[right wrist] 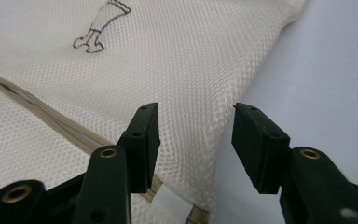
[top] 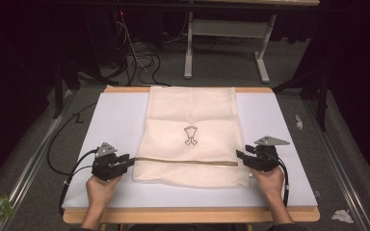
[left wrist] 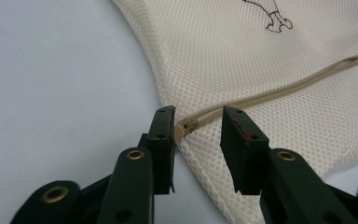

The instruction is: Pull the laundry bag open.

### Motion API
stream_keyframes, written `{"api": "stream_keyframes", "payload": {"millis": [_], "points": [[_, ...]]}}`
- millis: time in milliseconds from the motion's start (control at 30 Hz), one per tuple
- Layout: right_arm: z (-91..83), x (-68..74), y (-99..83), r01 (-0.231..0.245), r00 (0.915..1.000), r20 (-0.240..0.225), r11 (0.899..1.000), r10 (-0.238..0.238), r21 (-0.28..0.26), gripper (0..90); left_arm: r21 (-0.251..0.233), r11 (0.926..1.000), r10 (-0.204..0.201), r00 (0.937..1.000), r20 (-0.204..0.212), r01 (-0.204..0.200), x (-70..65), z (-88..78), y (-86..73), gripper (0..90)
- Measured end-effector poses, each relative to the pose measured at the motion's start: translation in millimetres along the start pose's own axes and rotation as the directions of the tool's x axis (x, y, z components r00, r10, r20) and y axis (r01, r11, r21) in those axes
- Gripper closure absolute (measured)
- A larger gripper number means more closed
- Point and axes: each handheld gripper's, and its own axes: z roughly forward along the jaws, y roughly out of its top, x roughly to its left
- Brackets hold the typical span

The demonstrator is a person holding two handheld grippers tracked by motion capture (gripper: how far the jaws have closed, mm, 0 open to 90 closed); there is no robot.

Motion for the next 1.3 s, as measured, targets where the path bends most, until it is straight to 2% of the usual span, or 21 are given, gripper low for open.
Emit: {"api": "stream_keyframes", "payload": {"millis": [33,67,100,133,167,233,333,533,700,733,967,1067,1133,1300], "points": [[0.0,0.0,0.0,0.0,1.0,0.0,1.0,0.0,0.0,52.4,0.0,1.0,0.0,1.0,0.0,0.0,0.0,0.0,0.0,63.3],[-4.7,0.0,1.2,-0.005,1.0,-0.004,1.0,0.005,-0.014,52.1,-0.026,0.9996,0.009,0.9998,-0.017,-0.009,-0.3,-3.2,-0.6,63.0],[-4.7,0.0,1.2,-0.005,1.0,-0.004,1.0,0.005,-0.014,52.1,-0.026,0.9996,0.009,0.9998,-0.017,-0.009,-0.3,-3.2,-0.6,62.8],[-8.7,-1.4,2.4,-0.004,1.0,-0.005,1.0,0.004,-0.027,51.9,-0.053,0.9985,0.016,0.9996,-0.025,-0.017,-0.4,-6.4,-0.9,62.4],[-10.5,-1.7,3.0,-0.009,1.0,-0.002,0.999,0.009,-0.032,51.8,-0.053,0.9985,0.016,0.9996,-0.025,-0.017,-0.4,-6.4,-0.9,61.8],[-15.9,-3.7,4.1,-0.011,0.9999,0.001,0.999,0.011,-0.05,51.8,-0.088,0.996,0.018,0.9993,-0.033,-0.021,0.5,-12.1,-0.4,60.8],[-23.1,-7.9,5.2,-0.02,0.9998,-0.001,0.997,0.02,-0.079,51.7,-0.105,0.9944,0.009,0.9993,-0.036,-0.013,2.7,-16.1,1.2,59.5],[-30.6,-15.7,6.4,-0.029,0.9995,0.008,0.996,0.03,-0.085,51.8,-0.138,0.9903,0.008,0.9985,-0.055,-0.016,7.5,-24.6,4.2,57.7],[-37.1,-21.2,7.0,-0.028,0.9994,0.019,0.994,0.03,-0.108,52.0,-0.146,0.9893,0.001,0.9982,-0.061,-0.01,10.1,-26.5,4.5,57.5],[-41.1,-23.3,6.9,-0.042,0.9986,0.026,0.992,0.046,-0.116,52.1,-0.151,0.9886,-0.003,0.9982,-0.06,-0.006,10.9,-27.6,4.9,57.3],[-47.8,-32.1,4.1,-0.054,0.9974,0.039,0.988,0.061,-0.147,52.4,-0.167,0.9859,-0.018,0.9975,-0.069,0.006,15.1,-30.9,4.4,56.8],[-50.3,-36.0,1.9,-0.067,0.9963,0.044,0.986,0.074,-0.154,52.4,-0.17,0.9852,-0.032,0.9972,-0.068,0.019,17.5,-31.4,3.7,56.6],[-53.0,-40.1,-0.3,-0.084,0.9946,0.046,0.982,0.093,-0.169,52.7,-0.168,0.9857,-0.034,0.9961,-0.082,0.019,19.0,-32.1,3.8,56.2],[-54.4,-46.9,-4.6,-0.111,0.9903,0.064,0.981,0.123,-0.162,52.9,-0.171,0.9849,-0.043,0.9946,-0.094,0.026,20.5,-33.0,3.1,55.8]]}}
